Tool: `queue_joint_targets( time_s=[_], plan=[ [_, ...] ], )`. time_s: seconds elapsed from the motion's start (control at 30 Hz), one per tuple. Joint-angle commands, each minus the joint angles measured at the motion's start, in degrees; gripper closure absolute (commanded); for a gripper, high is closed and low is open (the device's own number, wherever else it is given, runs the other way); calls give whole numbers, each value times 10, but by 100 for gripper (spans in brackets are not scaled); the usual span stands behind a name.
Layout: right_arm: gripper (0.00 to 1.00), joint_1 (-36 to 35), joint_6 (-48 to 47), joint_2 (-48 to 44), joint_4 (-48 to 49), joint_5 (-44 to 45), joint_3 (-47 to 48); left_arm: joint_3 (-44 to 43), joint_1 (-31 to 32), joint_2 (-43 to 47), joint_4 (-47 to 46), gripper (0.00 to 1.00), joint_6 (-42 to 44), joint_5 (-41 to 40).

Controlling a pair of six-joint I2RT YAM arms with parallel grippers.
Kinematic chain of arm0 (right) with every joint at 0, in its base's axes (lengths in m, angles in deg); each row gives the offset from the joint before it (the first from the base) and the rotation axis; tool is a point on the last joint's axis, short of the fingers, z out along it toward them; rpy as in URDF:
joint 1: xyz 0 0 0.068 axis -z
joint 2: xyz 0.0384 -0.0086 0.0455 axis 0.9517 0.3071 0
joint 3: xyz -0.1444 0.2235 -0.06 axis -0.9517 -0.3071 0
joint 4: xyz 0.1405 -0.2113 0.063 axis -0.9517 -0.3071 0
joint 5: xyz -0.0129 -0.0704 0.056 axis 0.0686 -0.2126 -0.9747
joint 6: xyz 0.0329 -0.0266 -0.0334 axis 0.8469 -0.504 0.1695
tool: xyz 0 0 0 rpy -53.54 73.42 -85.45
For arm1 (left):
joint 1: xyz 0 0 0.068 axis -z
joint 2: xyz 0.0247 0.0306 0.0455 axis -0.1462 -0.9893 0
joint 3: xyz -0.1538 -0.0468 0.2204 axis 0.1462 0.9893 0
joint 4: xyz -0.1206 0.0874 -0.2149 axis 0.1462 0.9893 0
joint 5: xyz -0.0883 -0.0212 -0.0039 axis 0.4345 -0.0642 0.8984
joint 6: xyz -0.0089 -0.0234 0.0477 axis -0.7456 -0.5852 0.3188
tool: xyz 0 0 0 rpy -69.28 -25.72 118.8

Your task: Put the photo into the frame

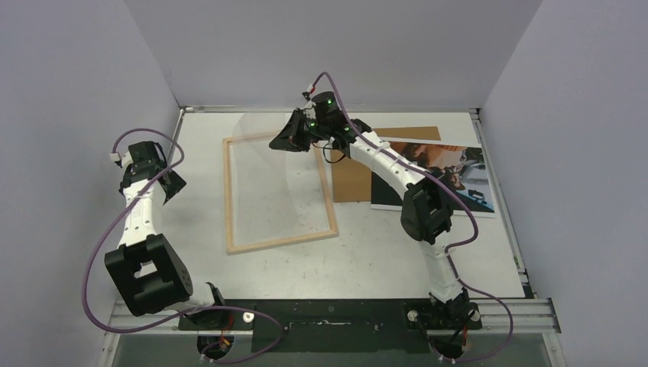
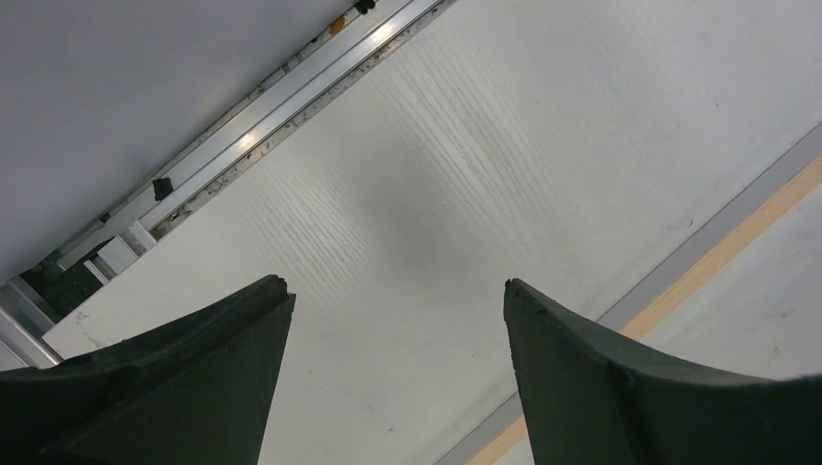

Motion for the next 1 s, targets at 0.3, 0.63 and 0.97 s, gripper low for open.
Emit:
queue_joint_targets(
  time_s=[0.3,0.63,0.97],
  plan=[
    [100,-5,93,-24,74,-46,95,-33,-1,-21,-10,22,7,42],
    [100,-9,109,2,84,-58,73,-39,-1,-35,-3,22,5,33],
    [100,-27,225,21,203,-71,86,-35,-1,-31,1,22,4,41]
  ],
)
